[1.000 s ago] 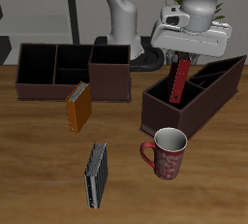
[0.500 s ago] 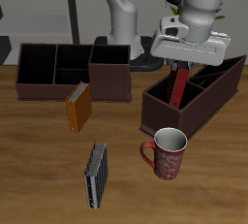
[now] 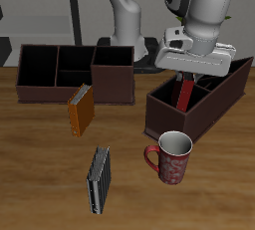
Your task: Place the red book into the left desk caddy's right compartment
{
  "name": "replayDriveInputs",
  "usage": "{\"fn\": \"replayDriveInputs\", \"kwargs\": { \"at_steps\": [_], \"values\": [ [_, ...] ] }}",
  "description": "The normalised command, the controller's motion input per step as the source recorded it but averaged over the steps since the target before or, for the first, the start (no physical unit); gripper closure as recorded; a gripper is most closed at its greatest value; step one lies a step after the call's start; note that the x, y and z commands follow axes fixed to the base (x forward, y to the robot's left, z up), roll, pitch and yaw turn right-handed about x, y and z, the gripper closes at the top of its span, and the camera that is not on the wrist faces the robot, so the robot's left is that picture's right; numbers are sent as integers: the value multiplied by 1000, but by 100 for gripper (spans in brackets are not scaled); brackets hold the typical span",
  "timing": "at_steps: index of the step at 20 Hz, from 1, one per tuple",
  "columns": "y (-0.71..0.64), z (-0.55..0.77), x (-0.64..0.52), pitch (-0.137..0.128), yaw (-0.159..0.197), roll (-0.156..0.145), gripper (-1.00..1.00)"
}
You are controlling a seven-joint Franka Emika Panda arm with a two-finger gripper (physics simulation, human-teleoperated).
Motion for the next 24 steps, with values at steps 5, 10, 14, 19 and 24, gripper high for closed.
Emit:
{"fn": "replayDriveInputs", "kwargs": {
  "at_steps": [5, 10, 14, 19, 24],
  "values": [
    [-44, -174, 51, 18, 8, -4, 100],
    [-82, -251, 60, 37, -14, 0, 100],
    [14, -345, 43, 49, -3, 17, 100],
    [36, -285, 45, 51, 6, 9, 100],
    [-4, -142, -3, 77, -4, 86, -100]
  ]
}}
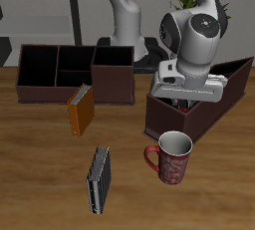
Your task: Place the red book into the left desk caddy's right compartment
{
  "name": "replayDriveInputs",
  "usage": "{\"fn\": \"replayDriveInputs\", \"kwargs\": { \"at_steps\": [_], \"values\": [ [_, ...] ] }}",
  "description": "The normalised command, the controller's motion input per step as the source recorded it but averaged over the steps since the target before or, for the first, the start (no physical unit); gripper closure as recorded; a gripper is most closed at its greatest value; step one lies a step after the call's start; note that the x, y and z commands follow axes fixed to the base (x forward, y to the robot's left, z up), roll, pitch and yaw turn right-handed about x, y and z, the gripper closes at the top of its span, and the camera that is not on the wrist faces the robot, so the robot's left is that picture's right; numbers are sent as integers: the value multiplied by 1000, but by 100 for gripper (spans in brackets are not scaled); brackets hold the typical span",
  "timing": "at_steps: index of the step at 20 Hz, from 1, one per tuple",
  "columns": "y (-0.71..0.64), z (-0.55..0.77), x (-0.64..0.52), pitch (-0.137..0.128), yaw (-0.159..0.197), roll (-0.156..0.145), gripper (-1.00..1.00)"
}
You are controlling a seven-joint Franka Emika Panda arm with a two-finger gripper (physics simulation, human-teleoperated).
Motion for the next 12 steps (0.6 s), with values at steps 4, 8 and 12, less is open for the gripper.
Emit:
{"fn": "replayDriveInputs", "kwargs": {
  "at_steps": [4, 8, 12],
  "values": [
    [-149, 155, 11, -11, -43, -9, -100],
    [-49, 76, -41, -14, 9, 11, -100],
    [-111, 133, -90, -19, 21, 11, -100]
  ]
}}
